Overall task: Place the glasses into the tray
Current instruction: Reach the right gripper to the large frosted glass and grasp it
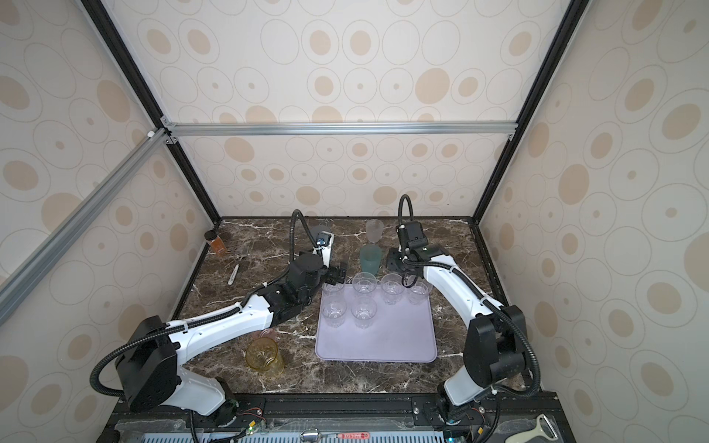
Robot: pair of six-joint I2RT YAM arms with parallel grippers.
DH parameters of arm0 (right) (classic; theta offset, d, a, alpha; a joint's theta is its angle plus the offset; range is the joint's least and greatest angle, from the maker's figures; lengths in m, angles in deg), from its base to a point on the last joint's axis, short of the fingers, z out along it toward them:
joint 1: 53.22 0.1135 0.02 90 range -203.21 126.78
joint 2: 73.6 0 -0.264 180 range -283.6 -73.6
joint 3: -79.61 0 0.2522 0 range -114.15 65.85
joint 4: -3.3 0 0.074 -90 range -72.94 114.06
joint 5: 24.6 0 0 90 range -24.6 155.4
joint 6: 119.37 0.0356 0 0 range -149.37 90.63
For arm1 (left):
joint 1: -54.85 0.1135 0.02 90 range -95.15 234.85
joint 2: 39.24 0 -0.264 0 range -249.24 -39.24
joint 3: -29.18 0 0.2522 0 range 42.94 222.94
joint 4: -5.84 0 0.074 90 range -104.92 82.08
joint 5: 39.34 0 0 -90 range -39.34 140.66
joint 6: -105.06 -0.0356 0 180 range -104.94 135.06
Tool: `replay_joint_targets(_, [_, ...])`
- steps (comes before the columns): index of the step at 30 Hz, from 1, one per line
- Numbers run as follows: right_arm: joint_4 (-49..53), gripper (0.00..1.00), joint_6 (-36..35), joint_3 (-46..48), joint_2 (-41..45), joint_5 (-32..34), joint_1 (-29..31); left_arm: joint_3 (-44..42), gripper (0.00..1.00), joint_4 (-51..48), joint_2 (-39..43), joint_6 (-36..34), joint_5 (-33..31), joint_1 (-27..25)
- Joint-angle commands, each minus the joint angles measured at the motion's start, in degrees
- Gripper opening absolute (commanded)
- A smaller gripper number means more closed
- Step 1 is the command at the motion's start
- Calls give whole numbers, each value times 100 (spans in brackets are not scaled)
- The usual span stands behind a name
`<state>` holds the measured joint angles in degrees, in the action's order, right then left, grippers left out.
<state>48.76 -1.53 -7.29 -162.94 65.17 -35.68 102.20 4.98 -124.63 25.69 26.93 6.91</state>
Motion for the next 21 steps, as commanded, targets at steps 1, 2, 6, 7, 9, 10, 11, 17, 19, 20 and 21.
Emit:
replay_joint_targets(1, [-91, 36, -46, 48, 185, 58, -293, 547, 96, -418, -216, -319, 114, 4])
replay_joint_targets(2, [-94, 36, -31, 61, 232, 59, -400, 654, 96, -475, -297, -352, 138, 4])
replay_joint_targets(6, [-112, 36, -27, 89, 403, 145, -684, 898, 98, -503, -484, -410, 193, 4])
replay_joint_targets(7, [-111, 36, -40, 79, 433, 162, -730, 932, 99, -501, -509, -385, 112, 0])
replay_joint_targets(9, [-39, 37, -49, 10, 472, 188, -839, 1013, 99, -524, -554, -312, -88, 5])
replay_joint_targets(10, [7, 37, -42, -31, 477, 182, -883, 1029, 99, -520, -558, -317, -149, 8])
replay_joint_targets(11, [49, 37, -50, -79, 496, 181, -924, 1028, 99, -521, -543, -309, -230, 14])
replay_joint_targets(17, [272, 37, -138, -298, 455, 340, -975, 781, 99, -375, -416, -104, -368, 48])
replay_joint_targets(19, [380, 37, -134, -380, 391, 395, -985, 560, 99, -99, -334, -210, -144, 74])
replay_joint_targets(20, [432, 37, -121, -423, 338, 422, -1001, 441, 99, 86, -299, -272, -40, 86])
replay_joint_targets(21, [455, 38, -116, -468, 289, 429, -1035, 360, 99, 231, -278, -328, 49, 98])
